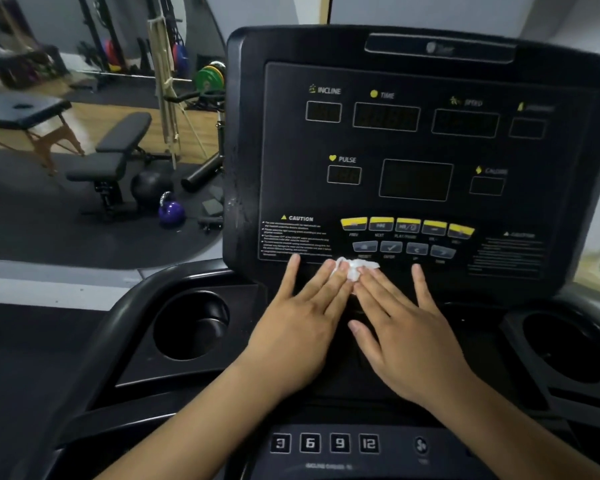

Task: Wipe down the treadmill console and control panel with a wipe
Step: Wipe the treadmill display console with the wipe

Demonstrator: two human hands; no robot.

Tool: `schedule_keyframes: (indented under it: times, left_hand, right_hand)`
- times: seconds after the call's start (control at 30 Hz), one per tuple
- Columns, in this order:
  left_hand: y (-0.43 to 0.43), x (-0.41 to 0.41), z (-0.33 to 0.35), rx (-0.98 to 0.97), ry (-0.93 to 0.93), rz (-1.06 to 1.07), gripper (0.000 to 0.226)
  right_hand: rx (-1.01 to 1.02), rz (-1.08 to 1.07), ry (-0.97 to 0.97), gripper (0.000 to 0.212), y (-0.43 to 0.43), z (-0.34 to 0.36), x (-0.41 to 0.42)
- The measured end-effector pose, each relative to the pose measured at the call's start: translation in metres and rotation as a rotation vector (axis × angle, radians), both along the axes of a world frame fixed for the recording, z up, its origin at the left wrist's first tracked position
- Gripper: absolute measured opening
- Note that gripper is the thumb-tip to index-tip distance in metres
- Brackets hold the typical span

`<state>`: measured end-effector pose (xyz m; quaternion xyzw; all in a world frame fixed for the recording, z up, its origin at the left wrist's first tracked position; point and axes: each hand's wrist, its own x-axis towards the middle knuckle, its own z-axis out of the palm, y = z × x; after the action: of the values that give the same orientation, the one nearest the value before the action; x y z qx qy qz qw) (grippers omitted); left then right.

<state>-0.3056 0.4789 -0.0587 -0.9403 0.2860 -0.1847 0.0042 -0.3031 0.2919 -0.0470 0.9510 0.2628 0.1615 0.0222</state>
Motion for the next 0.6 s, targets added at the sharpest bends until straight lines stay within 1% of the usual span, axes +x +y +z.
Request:
schedule_keyframes:
  times: [0.07,0.2,0.33,0.43,0.5,0.6]
  left_hand:
    - [-0.018,0.001,-0.002,0.019,-0.013,-0.003,0.061]
    - [-0.055,0.003,-0.002,0.039,-0.024,-0.002,0.061]
    - [-0.069,0.002,0.001,0.077,-0.01,0.067,0.064]
    - [-0.067,0.018,0.024,0.126,-0.088,0.139,0.065]
    - [-0.07,0.035,0.045,0.112,-0.137,0.182,0.065]
    - [-0.075,0.036,0.05,0.028,-0.123,0.162,0.063]
  right_hand:
    - [0.0,-0.018,-0.019,0.056,-0.017,0.001,0.0]
    - [0.074,-0.056,-0.035,0.054,-0.034,0.007,-0.005]
    - [0.037,-0.025,-0.005,0.059,-0.046,0.003,0.0]
    - [0.014,-0.026,-0.029,0.063,-0.047,0.021,0.024]
    - [0.035,-0.042,-0.062,0.064,-0.044,0.042,0.041]
    - [0.038,-0.033,-0.055,0.064,-0.042,0.047,0.045]
